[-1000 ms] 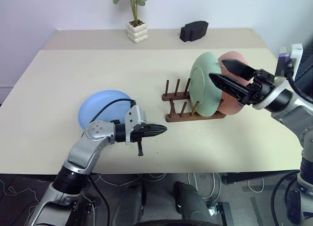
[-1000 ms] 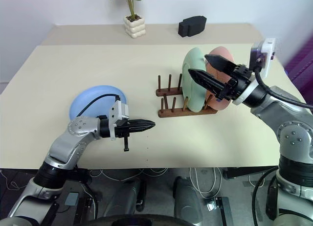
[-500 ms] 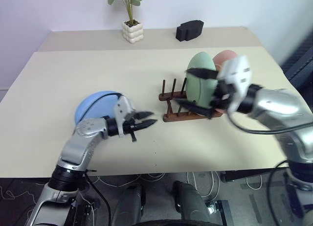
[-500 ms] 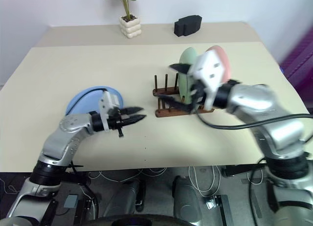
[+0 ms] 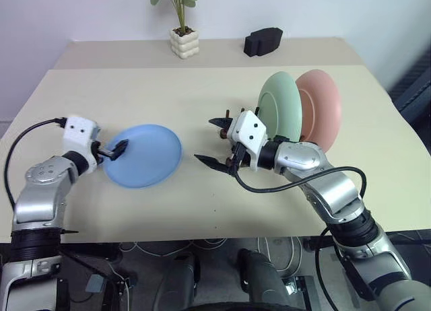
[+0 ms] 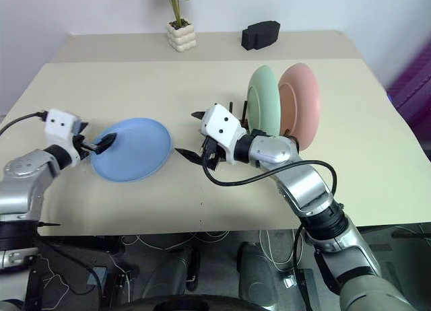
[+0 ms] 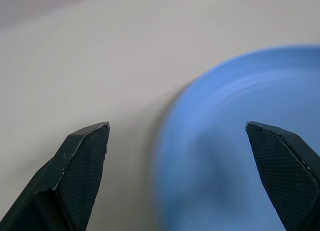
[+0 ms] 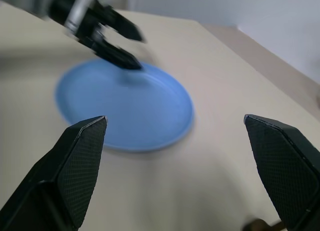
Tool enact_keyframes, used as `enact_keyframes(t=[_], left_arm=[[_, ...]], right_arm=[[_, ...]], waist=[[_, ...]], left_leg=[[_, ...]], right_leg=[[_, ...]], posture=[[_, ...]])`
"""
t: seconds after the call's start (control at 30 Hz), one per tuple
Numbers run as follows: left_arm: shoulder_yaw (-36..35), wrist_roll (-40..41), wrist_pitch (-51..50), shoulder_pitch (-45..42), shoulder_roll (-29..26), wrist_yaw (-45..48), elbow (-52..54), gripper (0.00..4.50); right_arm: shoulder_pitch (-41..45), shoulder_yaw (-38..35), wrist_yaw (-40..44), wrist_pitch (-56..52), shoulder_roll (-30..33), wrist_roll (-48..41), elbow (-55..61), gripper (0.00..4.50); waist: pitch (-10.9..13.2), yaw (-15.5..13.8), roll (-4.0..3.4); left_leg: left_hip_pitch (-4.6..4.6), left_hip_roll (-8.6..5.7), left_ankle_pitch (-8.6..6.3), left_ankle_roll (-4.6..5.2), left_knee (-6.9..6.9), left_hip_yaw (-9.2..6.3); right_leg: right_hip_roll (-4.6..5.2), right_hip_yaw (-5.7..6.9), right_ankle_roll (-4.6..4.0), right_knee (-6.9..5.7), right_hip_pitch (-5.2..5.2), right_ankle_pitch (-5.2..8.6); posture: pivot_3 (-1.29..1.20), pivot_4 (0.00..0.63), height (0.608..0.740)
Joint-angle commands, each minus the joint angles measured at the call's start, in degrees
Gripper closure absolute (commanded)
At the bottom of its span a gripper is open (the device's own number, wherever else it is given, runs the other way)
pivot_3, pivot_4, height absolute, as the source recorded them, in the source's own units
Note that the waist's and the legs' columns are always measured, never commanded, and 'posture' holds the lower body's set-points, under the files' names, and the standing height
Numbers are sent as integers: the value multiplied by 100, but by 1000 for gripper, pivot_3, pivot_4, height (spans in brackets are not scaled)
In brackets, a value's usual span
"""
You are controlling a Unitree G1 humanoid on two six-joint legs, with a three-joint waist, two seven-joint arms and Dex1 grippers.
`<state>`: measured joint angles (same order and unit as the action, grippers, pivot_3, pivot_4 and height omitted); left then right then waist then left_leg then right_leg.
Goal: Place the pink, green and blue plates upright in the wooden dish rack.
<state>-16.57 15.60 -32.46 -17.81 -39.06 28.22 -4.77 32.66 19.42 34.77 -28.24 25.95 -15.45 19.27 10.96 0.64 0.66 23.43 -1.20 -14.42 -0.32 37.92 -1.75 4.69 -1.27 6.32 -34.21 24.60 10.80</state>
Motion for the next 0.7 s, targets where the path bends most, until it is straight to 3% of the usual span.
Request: enact_keyframes(t=[0.03, 0.23, 0.33, 0.57, 0.7], left_arm=[[-163, 225, -835, -49, -96, -104, 411, 49], [28, 316, -1901, -90, -92, -153, 558, 49], [-31, 346, -1852, -192, 68, -212, 428, 872], [-70, 470, -1661, -288, 273, -178, 272, 4460], [-288, 546, -1286, -569, 521, -388, 218, 4460]], right_arm=[[105, -24, 24, 251, -187, 186, -12, 0], [18, -64, 35, 308, -434, 322, -59, 0], [-53, -92, -1, 316, -466, 418, -52, 0], [-110, -145, -16, 315, -510, 553, -41, 0], [-80, -97, -39, 404, -448, 785, -134, 0]], waist=[[0, 11, 0], [0, 27, 1], [0, 16, 2], [-1, -3, 1], [-2, -10, 3]], left_leg=[[0, 0, 0, 0, 0, 0], [-1, -2, 0, -1, -1, -1], [-2, -2, 0, -1, -1, -1], [-3, -2, 0, -3, -2, -2], [-4, -4, 3, -8, -2, -2]], right_leg=[[0, 1, 1, -1, 1, -1], [-1, 1, 2, -5, 3, -2], [-1, 2, 1, -5, 3, -2], [0, 2, 0, -5, 3, -2], [5, 1, -3, -4, -2, -1]], posture=[[0, 150, 736], [0, 150, 736], [0, 150, 736], [0, 150, 736], [0, 150, 736]])
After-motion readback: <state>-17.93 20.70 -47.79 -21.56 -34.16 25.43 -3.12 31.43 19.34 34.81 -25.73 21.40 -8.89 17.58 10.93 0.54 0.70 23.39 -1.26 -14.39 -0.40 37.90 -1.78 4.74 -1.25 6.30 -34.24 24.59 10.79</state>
